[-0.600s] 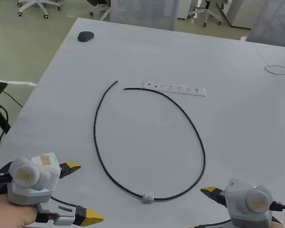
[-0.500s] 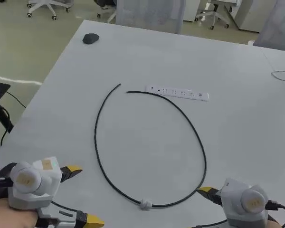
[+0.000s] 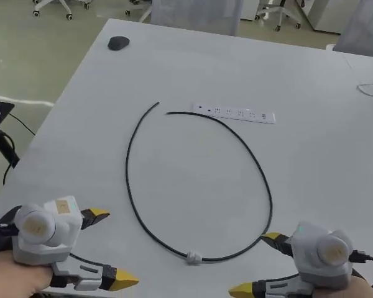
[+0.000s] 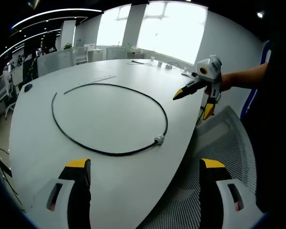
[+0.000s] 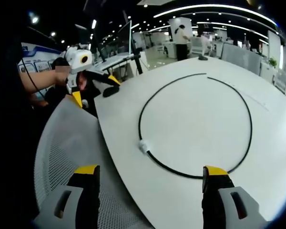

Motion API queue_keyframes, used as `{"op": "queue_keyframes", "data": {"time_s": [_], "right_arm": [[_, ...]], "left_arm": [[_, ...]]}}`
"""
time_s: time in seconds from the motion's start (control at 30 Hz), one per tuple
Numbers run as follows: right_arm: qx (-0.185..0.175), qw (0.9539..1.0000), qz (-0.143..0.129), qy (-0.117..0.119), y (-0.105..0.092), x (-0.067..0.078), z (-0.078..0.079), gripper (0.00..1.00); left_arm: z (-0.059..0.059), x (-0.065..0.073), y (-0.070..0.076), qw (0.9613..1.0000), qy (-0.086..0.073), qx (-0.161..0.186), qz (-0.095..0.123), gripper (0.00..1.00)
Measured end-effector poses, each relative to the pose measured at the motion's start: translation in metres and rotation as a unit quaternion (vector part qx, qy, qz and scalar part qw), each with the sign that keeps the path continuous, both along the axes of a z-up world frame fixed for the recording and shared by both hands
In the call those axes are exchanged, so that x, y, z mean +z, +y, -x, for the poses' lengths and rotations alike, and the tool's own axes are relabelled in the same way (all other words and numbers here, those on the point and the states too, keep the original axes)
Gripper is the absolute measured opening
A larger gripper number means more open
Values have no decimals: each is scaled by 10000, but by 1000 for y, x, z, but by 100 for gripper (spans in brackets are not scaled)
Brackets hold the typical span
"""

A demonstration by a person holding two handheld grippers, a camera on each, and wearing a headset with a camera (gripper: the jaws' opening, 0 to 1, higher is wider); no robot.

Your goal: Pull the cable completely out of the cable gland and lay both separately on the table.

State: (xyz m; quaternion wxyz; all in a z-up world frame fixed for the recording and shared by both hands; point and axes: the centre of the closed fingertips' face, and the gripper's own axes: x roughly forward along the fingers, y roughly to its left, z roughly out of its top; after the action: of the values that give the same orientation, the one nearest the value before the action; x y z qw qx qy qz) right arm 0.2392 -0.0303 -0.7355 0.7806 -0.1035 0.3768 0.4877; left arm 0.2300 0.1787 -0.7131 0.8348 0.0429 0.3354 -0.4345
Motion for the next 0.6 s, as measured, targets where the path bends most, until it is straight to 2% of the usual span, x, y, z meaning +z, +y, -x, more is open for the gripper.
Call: {"op": "queue_keyframes", "data": {"time_s": [0.03, 0.07, 0.17, 0.3, 0.4, 0.47, 0.53, 0.6], "right_arm": [[26, 10000, 2, 12, 1, 0, 1, 89], [67, 10000, 13, 17, 3, 0, 1, 89], [250, 9996, 125, -53, 8, 0, -1, 88], [334, 9993, 155, -94, 15, -1, -8, 86], [464, 9985, 301, -3, 22, -7, -11, 82], [609, 9976, 312, -91, 29, -8, -13, 80], [656, 9974, 312, -1, 35, -8, -13, 76], [716, 9969, 331, -15, 39, -9, -15, 74]], "left_arm": [[0, -1, 0, 10000, -17, -14, -37, 95], [-2, -1, 2, 9997, -154, -35, -162, 96], [1, -2, 2, 9999, -69, 25, -89, 96], [3, -5, 3, 9999, 5, 34, -120, 97], [4, -7, 3, 9999, 16, 16, -119, 97], [3, -8, 2, 9999, 19, 33, -120, 97], [2, -10, 2, 9999, 37, 46, -115, 96], [1, -11, 2, 9999, 48, 51, -113, 96]]}}
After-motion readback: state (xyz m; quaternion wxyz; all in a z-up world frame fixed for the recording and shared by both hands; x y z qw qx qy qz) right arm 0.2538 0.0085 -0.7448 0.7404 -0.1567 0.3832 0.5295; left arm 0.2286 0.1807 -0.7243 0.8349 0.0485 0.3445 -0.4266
